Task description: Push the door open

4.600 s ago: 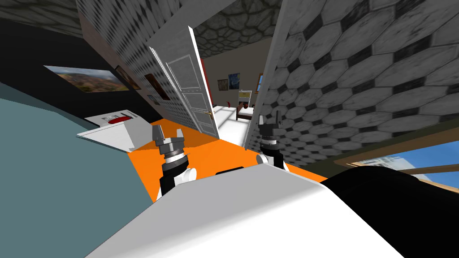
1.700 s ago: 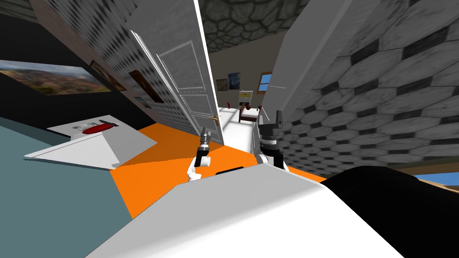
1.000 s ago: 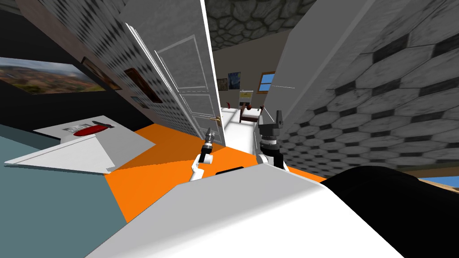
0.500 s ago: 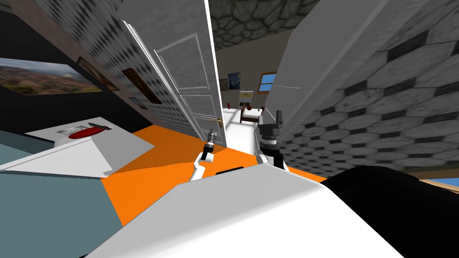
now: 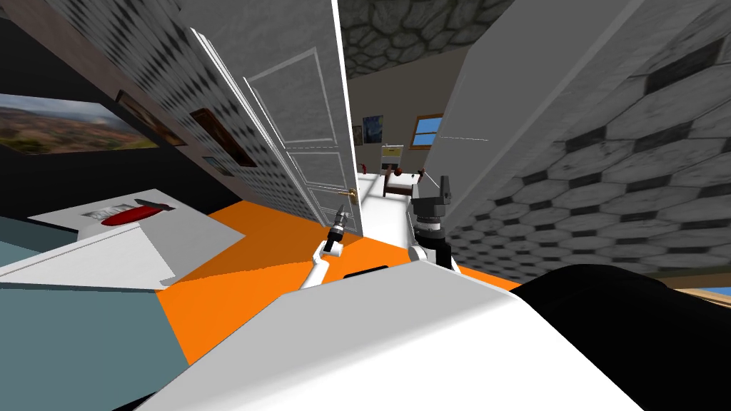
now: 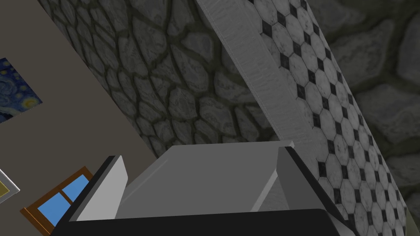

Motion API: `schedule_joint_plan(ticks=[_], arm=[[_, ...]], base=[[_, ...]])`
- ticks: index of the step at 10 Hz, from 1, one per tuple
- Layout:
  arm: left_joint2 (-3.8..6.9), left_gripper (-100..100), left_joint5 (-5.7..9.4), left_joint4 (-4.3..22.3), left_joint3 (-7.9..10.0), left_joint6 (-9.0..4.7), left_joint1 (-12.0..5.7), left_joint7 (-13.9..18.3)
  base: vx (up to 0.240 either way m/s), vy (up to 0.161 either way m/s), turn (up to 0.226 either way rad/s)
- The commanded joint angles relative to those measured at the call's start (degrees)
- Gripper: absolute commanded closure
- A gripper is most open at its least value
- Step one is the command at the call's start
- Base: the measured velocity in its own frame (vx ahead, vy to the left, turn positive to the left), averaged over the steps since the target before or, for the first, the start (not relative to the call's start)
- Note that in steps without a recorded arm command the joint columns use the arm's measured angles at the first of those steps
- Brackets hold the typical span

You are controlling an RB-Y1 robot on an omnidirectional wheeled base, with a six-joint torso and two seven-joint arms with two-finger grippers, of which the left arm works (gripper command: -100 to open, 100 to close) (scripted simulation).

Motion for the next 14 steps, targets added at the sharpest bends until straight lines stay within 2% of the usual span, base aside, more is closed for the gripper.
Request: schedule_joint_plan(ticks=[1,10,11,14], arm=[[0.10,-100,-0.14,2.8,-0.46,-0.19,-1.57,0.7],[-0.31,-100,-0.98,14.7,-2.72,0.03,-8.76,3.5],[-0.43,-100,-1.13,16.7,-3.12,0.07,-10.01,4.0],[-0.62,-100,-1.33,19.6,-3.67,0.13,-11.76,4.6]], base=[[0.084,0.102,-0.026],[0.089,0.080,-0.020],[0.101,0.102,-0.026],[0.105,0.071,-0.016]])
